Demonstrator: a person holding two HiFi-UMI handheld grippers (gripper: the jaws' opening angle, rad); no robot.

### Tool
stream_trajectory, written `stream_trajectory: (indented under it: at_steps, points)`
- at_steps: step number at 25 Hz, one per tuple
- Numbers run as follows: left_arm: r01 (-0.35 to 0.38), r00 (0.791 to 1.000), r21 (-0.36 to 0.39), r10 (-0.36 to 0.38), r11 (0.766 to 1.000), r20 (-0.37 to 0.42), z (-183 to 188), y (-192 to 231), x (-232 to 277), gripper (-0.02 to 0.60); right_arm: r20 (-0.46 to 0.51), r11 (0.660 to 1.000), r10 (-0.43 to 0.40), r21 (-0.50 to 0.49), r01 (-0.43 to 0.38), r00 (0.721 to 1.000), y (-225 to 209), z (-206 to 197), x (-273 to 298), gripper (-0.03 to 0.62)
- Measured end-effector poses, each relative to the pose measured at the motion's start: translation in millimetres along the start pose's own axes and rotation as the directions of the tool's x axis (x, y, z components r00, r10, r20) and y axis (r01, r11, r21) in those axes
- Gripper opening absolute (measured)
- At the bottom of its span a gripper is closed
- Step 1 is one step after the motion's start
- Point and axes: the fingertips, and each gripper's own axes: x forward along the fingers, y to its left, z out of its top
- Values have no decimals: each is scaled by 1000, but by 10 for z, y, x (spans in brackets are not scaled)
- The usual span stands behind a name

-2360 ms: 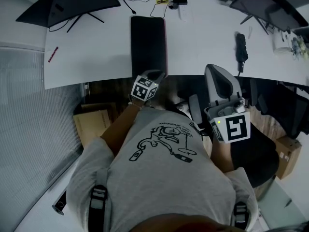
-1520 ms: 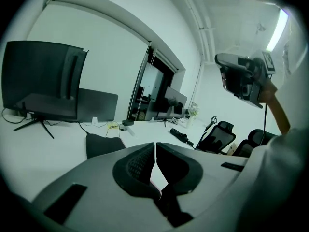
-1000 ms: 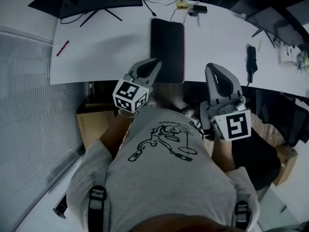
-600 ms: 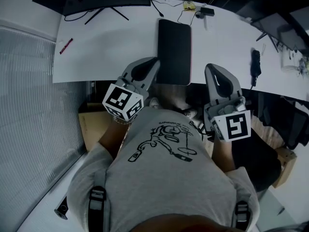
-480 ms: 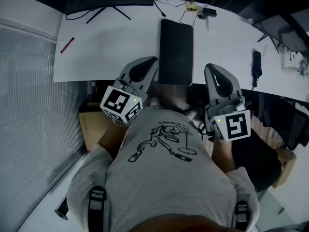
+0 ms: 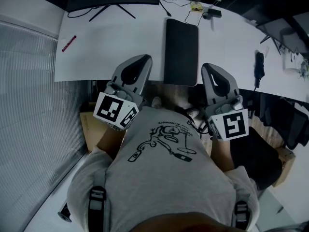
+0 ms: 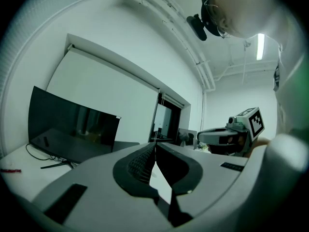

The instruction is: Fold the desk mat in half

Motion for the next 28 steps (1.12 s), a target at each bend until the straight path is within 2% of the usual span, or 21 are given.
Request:
stream_trajectory:
  at_steps: [3, 8, 12, 16, 28]
  points:
    - [-6, 1000, 3, 6, 1000, -2, 15, 42, -20, 28, 0, 1000, 9, 5, -9, 1000, 46, 3, 45, 6]
    - [-14, 1000, 19, 14, 1000, -8, 22, 75, -79, 28, 54, 999, -12, 34, 10, 998, 109, 135, 112, 6]
    - [-22, 1000, 37, 22, 999, -7, 20, 92, -103, 28, 47, 999, -14, 32, 13, 999, 112, 110, 113, 6]
    - [-30, 1000, 52, 30, 998, -7, 32, 90, -91, 28, -1, 1000, -8, 7, 8, 1000, 81, 1, 51, 6]
    - [-36, 999, 62, 37, 997, -6, 43, 36, -81, 28, 4, 999, -44, 11, 44, 999, -10, 9, -45, 6]
